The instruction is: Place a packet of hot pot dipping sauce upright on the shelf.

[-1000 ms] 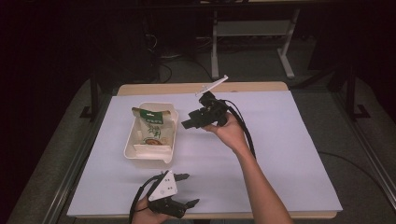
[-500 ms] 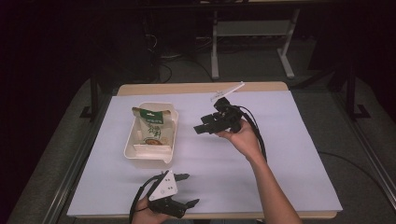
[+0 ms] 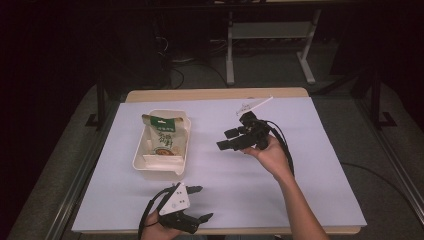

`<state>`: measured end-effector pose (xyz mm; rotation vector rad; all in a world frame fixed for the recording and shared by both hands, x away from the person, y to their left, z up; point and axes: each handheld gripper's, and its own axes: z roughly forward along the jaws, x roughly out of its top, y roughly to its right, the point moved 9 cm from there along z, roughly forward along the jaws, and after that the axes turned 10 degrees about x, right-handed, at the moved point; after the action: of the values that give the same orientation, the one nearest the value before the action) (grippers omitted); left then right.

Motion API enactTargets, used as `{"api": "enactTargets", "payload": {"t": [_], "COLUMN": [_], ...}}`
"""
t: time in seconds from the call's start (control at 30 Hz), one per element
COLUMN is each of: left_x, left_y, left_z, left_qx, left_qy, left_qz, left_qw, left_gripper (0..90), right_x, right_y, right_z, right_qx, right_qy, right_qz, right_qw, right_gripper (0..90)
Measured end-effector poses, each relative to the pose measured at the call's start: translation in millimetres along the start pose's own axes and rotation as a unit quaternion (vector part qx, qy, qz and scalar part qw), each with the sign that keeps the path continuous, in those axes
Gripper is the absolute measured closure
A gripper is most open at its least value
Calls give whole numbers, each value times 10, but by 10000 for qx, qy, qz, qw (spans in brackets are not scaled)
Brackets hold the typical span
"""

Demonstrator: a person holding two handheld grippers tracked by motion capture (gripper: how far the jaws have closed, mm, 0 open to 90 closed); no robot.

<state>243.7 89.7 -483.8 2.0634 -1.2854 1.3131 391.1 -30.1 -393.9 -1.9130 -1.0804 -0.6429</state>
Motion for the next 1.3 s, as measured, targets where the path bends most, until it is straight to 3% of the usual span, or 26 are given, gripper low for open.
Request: {"api": "enactTargets", "payload": {"t": [0.8, 1.3], "left_x": [0, -4], "left_y": [13, -6], "left_z": [7, 9], "left_qx": [-1, 39], "left_qy": [1, 13], "left_qz": [-10, -34], "left_qw": [10000, 10000], "left_gripper": [186, 185], "right_x": [-433, -809], "right_y": [-22, -43], "right_z": [-341, -496], "right_qx": [-106, -134], "right_qy": [252, 381], "right_qz": [158, 316], "right_qw": [9995, 9987], "right_gripper": [332, 324]}}
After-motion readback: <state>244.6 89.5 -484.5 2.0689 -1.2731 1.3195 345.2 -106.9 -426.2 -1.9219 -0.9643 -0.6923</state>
